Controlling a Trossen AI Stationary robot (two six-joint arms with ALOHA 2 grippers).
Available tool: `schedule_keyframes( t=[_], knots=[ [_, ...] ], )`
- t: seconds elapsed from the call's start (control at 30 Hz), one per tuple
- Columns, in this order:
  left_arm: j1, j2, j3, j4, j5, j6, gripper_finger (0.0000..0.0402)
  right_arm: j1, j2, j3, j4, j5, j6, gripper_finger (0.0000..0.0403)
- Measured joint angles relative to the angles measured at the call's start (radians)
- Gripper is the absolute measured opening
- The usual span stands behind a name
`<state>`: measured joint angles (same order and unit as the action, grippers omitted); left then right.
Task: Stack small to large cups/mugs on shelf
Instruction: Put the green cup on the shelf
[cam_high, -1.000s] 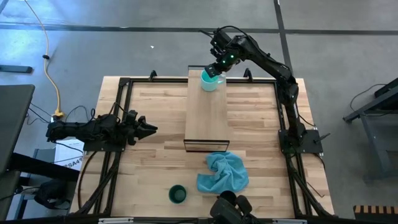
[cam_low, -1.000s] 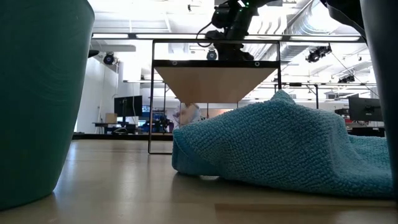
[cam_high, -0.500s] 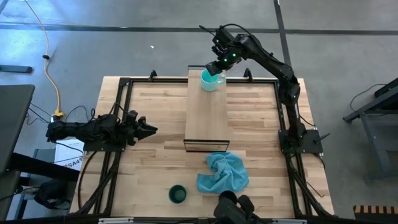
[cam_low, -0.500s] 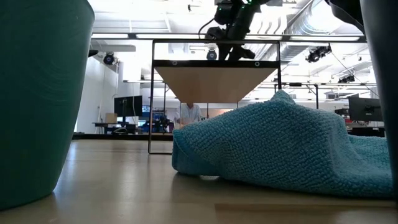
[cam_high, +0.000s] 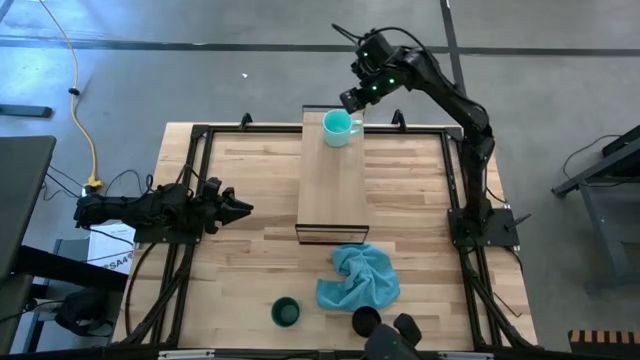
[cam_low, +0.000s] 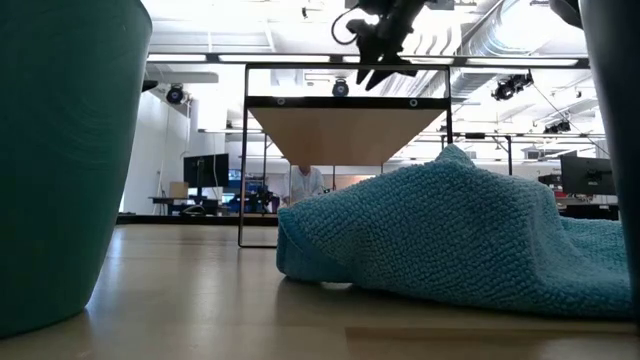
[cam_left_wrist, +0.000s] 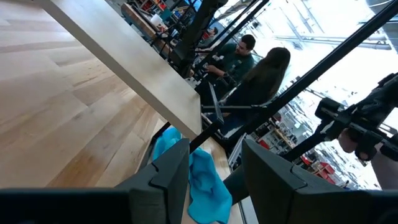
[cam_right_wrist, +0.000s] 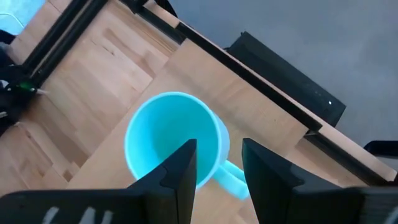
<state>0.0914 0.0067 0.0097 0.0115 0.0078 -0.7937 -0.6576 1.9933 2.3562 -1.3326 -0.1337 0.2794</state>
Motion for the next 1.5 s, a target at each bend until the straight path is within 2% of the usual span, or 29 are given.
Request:
schedule_keyframes(
  t=[0.27, 0.87, 1.5],
  knots=[
    [0.000, 0.000, 0.000, 0.000, 0.000, -0.023, 0.0136, -0.018, 0.001, 0.000, -0.009, 0.013, 0.003, 0.0119],
    [0.000, 0.000, 0.000, 0.000, 0.000, -0.024, 0.0136, 0.024, 0.060, -0.003, -0.039, 0.045, 0.011, 0.0119],
    [0.000, 0.000, 0.000, 0.000, 0.007, -0.025, 0.0136, 0.037, 0.064, -0.003, -0.039, 0.045, 0.007, 0.0119]
  ],
)
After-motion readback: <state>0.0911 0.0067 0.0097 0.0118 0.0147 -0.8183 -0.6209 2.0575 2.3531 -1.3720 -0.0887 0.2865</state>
